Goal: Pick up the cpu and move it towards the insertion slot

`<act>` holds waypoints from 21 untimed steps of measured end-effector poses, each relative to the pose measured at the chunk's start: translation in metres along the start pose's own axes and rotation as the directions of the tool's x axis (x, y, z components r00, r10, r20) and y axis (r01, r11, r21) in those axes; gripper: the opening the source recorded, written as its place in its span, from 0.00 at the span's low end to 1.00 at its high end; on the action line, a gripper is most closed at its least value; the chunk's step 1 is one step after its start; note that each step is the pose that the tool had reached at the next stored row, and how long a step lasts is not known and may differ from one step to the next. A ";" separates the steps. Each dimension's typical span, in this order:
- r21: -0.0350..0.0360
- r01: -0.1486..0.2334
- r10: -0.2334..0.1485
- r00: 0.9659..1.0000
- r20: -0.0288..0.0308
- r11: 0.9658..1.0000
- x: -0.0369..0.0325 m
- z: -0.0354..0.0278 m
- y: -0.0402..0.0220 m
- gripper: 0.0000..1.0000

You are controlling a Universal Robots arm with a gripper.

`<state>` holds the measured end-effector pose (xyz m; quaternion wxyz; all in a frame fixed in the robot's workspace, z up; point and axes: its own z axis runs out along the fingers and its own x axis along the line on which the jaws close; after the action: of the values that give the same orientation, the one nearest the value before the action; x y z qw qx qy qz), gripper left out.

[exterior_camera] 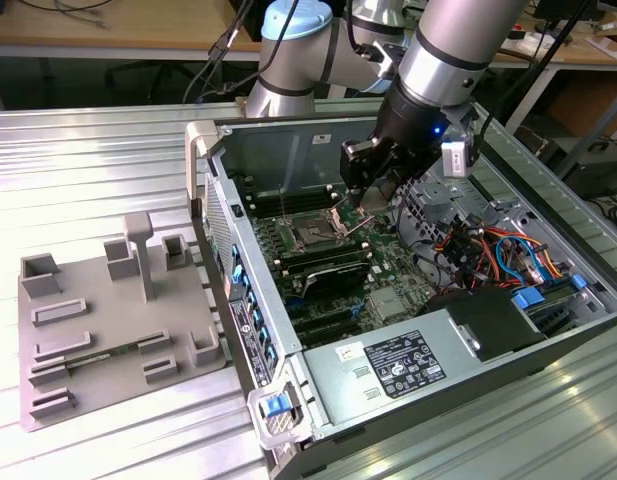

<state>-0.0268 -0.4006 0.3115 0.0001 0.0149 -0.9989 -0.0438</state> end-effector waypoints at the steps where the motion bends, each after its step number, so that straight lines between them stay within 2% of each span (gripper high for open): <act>1: 0.000 0.000 0.000 1.000 0.000 1.000 0.0000 0.0002 0.0000 0.55; 21: 0.000 0.000 0.000 1.000 0.000 1.000 -0.0003 0.0050 -0.0005 0.55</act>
<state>-0.0265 -0.4006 0.3065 0.0001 0.0149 -0.9989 -0.0438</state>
